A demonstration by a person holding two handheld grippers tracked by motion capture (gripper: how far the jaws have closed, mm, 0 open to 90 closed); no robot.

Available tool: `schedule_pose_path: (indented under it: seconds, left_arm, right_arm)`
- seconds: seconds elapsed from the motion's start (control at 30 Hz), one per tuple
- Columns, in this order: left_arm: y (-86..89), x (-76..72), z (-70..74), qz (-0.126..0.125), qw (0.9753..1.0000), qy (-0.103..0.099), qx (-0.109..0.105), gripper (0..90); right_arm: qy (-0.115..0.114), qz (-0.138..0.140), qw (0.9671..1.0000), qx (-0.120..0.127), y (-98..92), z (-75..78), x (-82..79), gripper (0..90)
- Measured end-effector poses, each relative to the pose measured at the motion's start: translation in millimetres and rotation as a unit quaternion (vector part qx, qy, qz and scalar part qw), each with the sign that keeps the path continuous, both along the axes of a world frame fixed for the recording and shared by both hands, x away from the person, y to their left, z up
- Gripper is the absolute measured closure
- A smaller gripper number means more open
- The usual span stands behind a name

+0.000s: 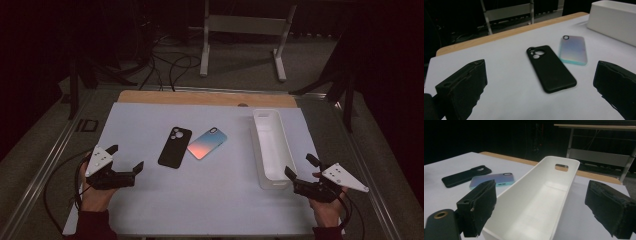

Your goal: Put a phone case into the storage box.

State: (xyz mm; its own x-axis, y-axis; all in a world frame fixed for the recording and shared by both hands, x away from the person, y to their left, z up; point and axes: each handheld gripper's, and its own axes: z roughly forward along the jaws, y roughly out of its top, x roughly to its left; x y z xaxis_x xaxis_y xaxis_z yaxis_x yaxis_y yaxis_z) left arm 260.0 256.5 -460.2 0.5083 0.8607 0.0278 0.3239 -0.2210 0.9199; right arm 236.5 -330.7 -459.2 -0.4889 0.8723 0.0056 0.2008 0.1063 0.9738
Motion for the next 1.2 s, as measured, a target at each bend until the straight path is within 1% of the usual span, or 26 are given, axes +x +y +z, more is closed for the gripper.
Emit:
schedule_pose_path:
  seconds: [0.13,0.2,0.27,0.37,0.5,0.63,0.73,0.8,0.87,0.9,1.03,1.1,1.2]
  left_arm:
    - [3.0,0.2,-1.7,0.004,1.0000,-0.002,0.000,0.0]
    - [1.8,1.9,-1.1,0.001,1.0000,-0.002,-0.001,0.0]
    - [-1.1,3.2,-0.3,-0.004,1.0000,0.003,0.001,0.0]
    - [-6.4,5.2,0.8,-0.011,0.9998,0.011,0.009,0.0]
    - [-10.3,9.3,3.1,-0.014,0.9995,0.025,0.010,0.0]
    - [-13.2,12.8,5.6,-0.015,0.9994,0.031,0.006,0.0]
    - [-23.2,20.3,7.4,-0.022,0.9988,0.040,0.018,0.0]
    - [-29.2,25.9,9.5,-0.025,0.9986,0.041,0.023,0.0]
    - [-35.9,32.7,11.8,-0.029,0.9983,0.044,0.024,0.0]
    - [-39.4,36.0,12.9,-0.031,0.9981,0.045,0.028,0.0]
    - [-54.0,49.8,14.8,-0.043,0.9970,0.055,0.035,0.0]
    - [-62.2,55.1,15.5,-0.048,0.9965,0.057,0.037,0.0]
    - [-74.9,64.0,16.3,-0.060,0.9951,0.063,0.047,0.0]
  right_arm:
    - [0.003,0.002,1.0000,-0.007,2.8,-1.7,1.0,10.0]
    - [0.006,0.002,0.9999,-0.011,4.1,-3.1,1.2,10.0]
    - [0.009,0.000,0.9998,-0.015,5.1,-4.8,1.0,10.0]
    - [0.012,0.000,0.9999,-0.012,4.8,-5.9,0.3,10.0]
    - [0.012,-0.002,0.9998,-0.012,3.3,-5.4,-0.2,10.0]
    - [0.013,-0.004,0.9999,-0.011,2.8,-4.9,-0.5,10.0]
    - [0.010,-0.004,0.9999,-0.010,3.0,-4.1,-0.4,10.0]
    - [0.011,-0.005,0.9999,-0.009,3.3,-4.0,-0.1,10.0]
    - [0.011,-0.003,0.9999,-0.011,3.9,-3.9,0.1,10.0]
    - [0.011,-0.002,0.9999,-0.012,4.3,-3.6,0.1,10.0]
    - [0.009,-0.002,0.9999,-0.011,3.9,-2.5,0.1,10.0]
    - [0.008,-0.004,0.9999,-0.009,2.7,-2.2,0.0,10.0]
    - [0.008,-0.006,0.9999,-0.006,0.6,-2.2,0.4,10.0]
